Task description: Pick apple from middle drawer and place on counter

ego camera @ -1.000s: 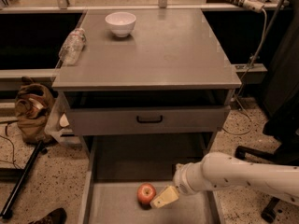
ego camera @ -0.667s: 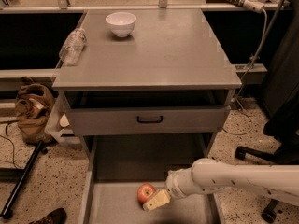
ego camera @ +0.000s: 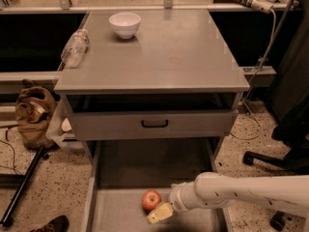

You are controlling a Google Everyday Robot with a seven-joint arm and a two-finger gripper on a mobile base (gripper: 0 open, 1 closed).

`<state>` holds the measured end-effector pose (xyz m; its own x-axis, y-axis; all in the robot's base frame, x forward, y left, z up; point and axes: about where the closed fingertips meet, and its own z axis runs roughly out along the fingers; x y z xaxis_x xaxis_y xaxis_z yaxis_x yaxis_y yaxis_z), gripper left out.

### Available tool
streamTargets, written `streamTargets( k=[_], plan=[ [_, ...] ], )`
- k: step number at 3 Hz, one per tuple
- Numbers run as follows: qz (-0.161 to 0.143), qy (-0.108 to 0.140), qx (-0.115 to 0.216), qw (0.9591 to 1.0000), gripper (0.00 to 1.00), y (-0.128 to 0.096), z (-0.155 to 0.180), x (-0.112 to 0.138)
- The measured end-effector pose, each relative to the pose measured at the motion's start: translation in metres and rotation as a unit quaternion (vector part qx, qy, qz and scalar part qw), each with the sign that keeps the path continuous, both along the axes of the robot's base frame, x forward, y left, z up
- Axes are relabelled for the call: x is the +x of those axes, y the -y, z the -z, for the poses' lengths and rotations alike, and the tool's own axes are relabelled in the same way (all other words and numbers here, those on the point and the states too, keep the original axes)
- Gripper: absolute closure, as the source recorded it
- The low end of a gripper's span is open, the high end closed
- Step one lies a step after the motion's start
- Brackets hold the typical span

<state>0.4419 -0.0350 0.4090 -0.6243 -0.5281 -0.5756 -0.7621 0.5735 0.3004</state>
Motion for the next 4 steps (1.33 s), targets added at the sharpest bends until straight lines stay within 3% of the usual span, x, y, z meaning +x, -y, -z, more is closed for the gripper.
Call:
streamTargets(
  k=[1,4],
  plan=[
    [0.005,0.008,-0.001,1.0,0.0,-0.002,0.006,0.0],
    [0.03,0.068,-0.01,0.9972,0.0,-0.029,0.052,0.039]
  ],
)
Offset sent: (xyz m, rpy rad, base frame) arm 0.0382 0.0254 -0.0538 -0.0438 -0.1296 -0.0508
